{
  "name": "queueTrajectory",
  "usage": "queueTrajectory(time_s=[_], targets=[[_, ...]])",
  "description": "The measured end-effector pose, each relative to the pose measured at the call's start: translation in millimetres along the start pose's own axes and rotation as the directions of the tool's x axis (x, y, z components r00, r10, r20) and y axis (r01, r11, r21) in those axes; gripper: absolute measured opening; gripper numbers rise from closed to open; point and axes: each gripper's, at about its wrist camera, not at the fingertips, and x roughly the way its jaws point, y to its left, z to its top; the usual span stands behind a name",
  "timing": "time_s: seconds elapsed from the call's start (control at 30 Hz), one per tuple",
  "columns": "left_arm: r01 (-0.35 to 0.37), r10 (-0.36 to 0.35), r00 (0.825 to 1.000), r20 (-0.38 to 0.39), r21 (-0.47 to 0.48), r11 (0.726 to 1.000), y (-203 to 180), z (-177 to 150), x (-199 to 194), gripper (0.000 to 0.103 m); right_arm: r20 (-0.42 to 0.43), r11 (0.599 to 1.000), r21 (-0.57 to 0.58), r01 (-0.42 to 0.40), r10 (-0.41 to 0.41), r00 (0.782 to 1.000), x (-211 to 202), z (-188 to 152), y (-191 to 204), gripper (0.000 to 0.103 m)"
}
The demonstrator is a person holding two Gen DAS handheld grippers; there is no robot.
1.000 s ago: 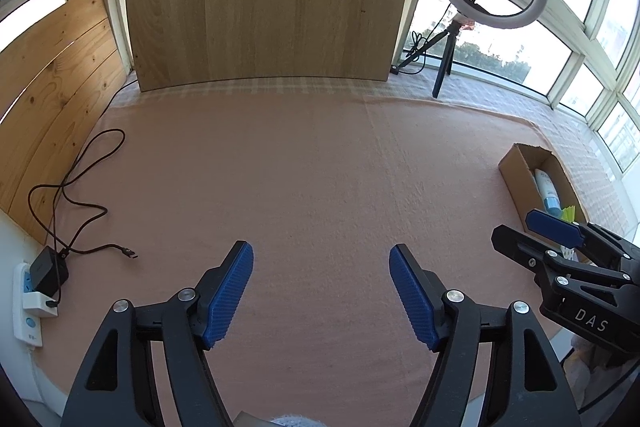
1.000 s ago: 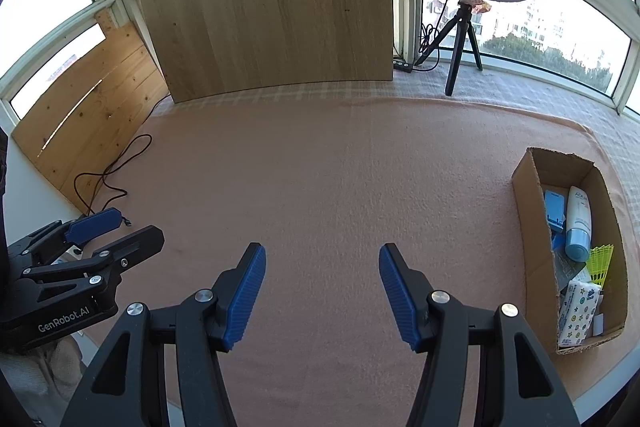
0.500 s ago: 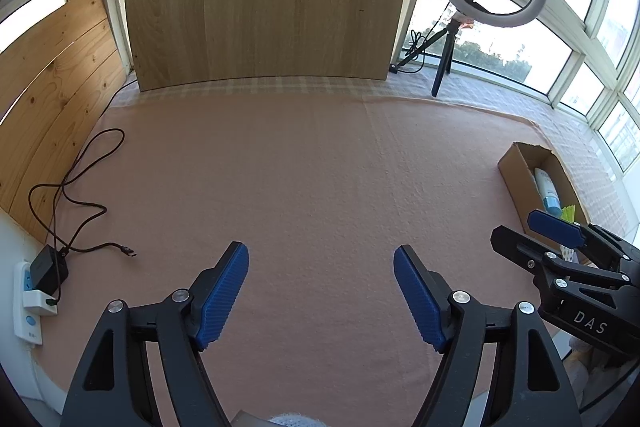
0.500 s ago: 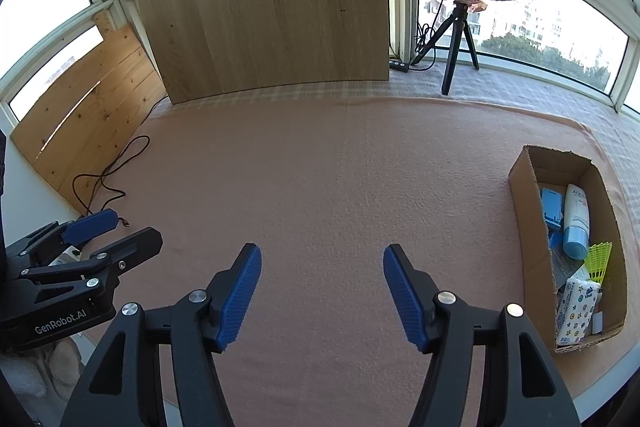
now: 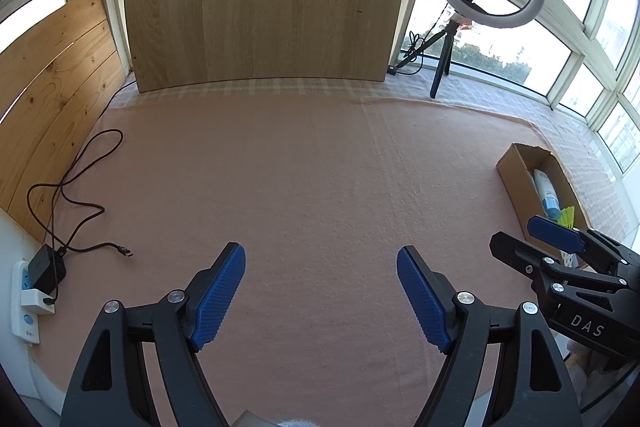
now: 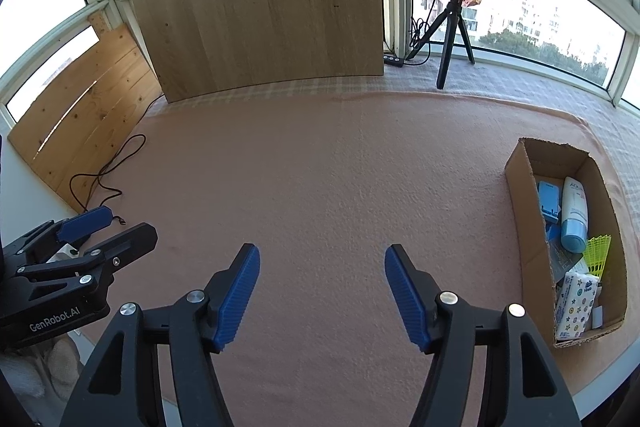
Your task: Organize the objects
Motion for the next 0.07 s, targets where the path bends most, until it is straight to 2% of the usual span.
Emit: queueTrajectory(time_s=[0.07], targets=[[-0.005,0.005,1.000,-0.006,0.003,1.000,-1.0,-1.2,2.9,0.081,-0.002,1.000,0.002,0.002,-0.002,1.000,0.8,-1.1,-0.6,0.062]])
